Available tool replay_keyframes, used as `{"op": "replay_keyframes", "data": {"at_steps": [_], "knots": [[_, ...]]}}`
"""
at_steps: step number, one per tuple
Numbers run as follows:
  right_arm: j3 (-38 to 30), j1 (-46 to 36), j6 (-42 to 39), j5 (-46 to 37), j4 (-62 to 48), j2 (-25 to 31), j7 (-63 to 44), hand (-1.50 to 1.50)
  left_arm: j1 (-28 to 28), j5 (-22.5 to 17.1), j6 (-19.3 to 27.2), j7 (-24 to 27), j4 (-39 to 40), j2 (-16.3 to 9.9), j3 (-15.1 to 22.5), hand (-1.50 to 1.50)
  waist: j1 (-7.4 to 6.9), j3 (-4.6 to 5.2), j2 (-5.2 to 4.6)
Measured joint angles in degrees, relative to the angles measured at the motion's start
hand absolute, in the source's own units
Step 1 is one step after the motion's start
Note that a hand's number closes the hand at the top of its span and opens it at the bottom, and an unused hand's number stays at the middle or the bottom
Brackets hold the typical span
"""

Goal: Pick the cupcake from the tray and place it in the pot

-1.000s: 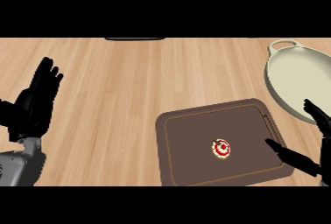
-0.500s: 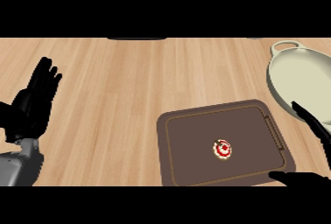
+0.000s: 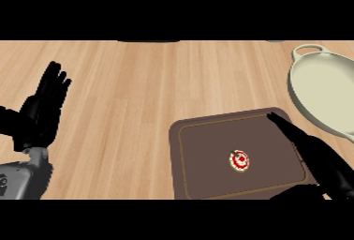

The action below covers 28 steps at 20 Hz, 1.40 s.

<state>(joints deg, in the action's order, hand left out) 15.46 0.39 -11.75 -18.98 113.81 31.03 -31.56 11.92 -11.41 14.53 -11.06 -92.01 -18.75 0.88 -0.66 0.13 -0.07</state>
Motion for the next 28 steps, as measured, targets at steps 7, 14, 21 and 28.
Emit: {"op": "replay_keyframes", "data": {"at_steps": [7, 14, 21, 28], "knots": [[5.2, -3.6, -2.8, -4.9, -1.8, -7.9, -8.1, -1.5, -0.7, 0.9, -0.9, -1.9, -2.4, 1.0, -1.5, 0.0, 0.43, -0.1, 0.08], [6.8, -5.2, -4.8, -10.1, -5.6, -13.0, -11.9, -1.5, -1.3, 2.4, -2.4, -1.5, -2.0, 2.1, -2.9, 0.0, 0.57, -0.12, 0.08], [6.3, -1.8, -3.6, -15.5, -9.8, -14.3, -7.2, -1.5, -0.7, 3.7, -3.5, -2.6, -2.6, 3.5, -4.0, 0.0, 0.69, -0.14, 0.08], [4.9, -3.4, -3.0, -19.5, -16.1, -17.6, -3.5, -1.5, -0.5, 5.0, -5.0, -0.7, -0.3, 5.0, -5.5, 0.0, 0.67, -0.14, 0.06]]}}
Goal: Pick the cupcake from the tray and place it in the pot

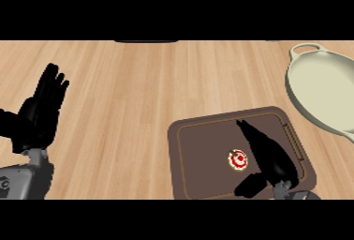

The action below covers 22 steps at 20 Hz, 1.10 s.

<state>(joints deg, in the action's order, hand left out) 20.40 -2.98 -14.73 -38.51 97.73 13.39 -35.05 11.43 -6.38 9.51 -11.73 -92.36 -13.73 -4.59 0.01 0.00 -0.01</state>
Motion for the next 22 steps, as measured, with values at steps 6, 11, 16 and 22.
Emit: {"op": "replay_keyframes", "data": {"at_steps": [6, 11, 16, 22], "knots": [[-2.0, -0.2, -0.5, -2.1, -3.3, -1.7, 1.4, -1.5, -0.4, 0.9, -0.7, -1.1, -1.4, 0.7, -0.8, 0.0, -0.03, 0.0, 0.02], [-1.4, -1.3, -1.2, -3.9, -5.7, -1.2, 5.7, 1.5, 0.2, 0.5, -1.8, -1.3, -0.8, 0.3, -2.1, 0.0, -0.07, 0.0, 0.01], [-0.3, -2.2, 1.5, -7.6, -9.8, -2.4, 10.6, 1.5, 0.2, 1.2, -1.9, -2.2, -1.8, 1.0, -2.0, 0.0, -0.07, 0.09, 0.14], [0.3, -1.2, 1.0, -9.6, -9.5, -2.3, 14.5, 1.5, -0.1, 2.4, -1.7, -2.2, -2.5, 2.3, -1.7, 0.0, -0.04, 0.14, 0.21]]}}
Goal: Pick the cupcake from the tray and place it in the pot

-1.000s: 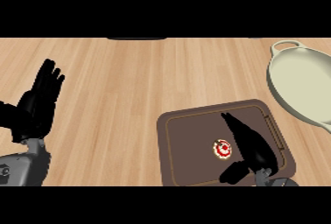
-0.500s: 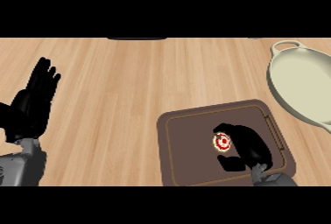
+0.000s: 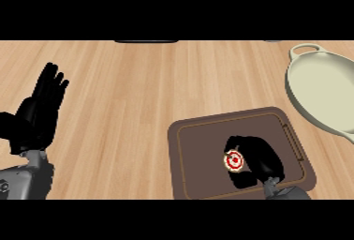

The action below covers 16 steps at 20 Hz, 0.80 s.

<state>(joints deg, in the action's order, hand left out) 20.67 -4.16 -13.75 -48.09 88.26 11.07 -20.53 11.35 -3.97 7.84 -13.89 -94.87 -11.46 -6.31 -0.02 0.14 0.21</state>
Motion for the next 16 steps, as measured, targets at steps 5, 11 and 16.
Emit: {"op": "replay_keyframes", "data": {"at_steps": [5, 11, 16], "knots": [[4.4, 1.4, -4.3, 0.5, 3.4, 4.6, 8.7, 1.5, 0.1, -0.7, -1.1, 0.7, 1.3, -0.8, -1.2, 0.0, 0.07, -0.06, -0.06], [6.4, 7.0, -4.7, -1.0, 11.6, 8.2, 13.1, 1.5, -0.1, -0.6, -1.1, 0.2, 0.5, -0.5, -1.4, 0.0, 0.26, -0.13, -0.12], [2.5, 9.9, -1.3, 1.0, 20.9, 6.9, 12.2, 1.5, -0.9, -0.4, -1.2, 1.4, 1.0, -0.1, -1.6, 0.0, 0.75, -0.14, 0.01]]}}
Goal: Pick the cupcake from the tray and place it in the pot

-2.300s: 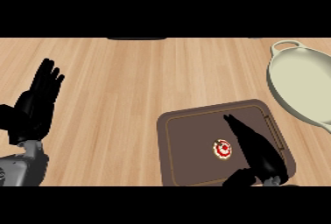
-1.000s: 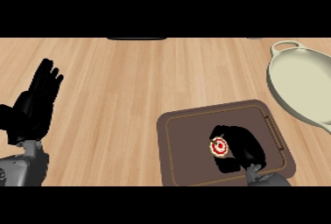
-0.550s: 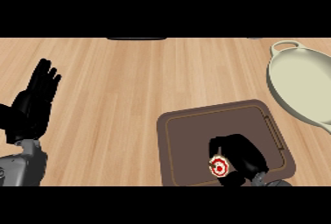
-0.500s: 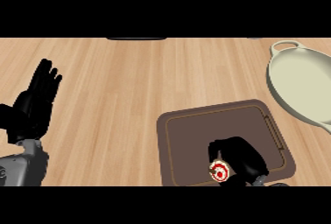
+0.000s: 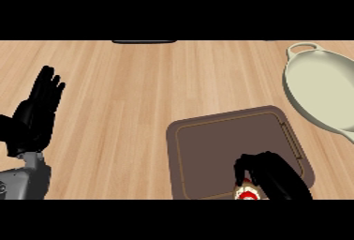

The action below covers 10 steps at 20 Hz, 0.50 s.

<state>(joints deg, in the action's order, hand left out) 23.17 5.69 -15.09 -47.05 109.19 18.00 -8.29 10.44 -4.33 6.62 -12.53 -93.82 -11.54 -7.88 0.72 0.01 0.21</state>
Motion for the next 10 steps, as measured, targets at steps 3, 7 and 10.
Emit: {"op": "replay_keyframes", "data": {"at_steps": [3, 7, 10], "knots": [[-4.9, 1.2, 3.5, 2.0, 5.6, -1.1, -0.7, 1.5, -0.4, 0.1, 0.0, 0.3, 0.0, 0.0, -0.1, 0.0, 0.38, -0.01, 0.06], [-12.0, 0.8, 7.1, 4.2, 12.5, -2.1, -2.2, 1.5, -0.2, 0.2, 0.0, 0.0, 0.1, -0.1, -0.2, 0.0, 0.42, -0.01, 0.06], [-16.8, 0.3, 9.0, 5.8, 15.8, -3.2, -4.0, 1.5, -0.1, 0.0, -0.2, -1.0, -1.0, -0.4, -0.2, 0.0, 0.07, -0.01, 0.0]]}}
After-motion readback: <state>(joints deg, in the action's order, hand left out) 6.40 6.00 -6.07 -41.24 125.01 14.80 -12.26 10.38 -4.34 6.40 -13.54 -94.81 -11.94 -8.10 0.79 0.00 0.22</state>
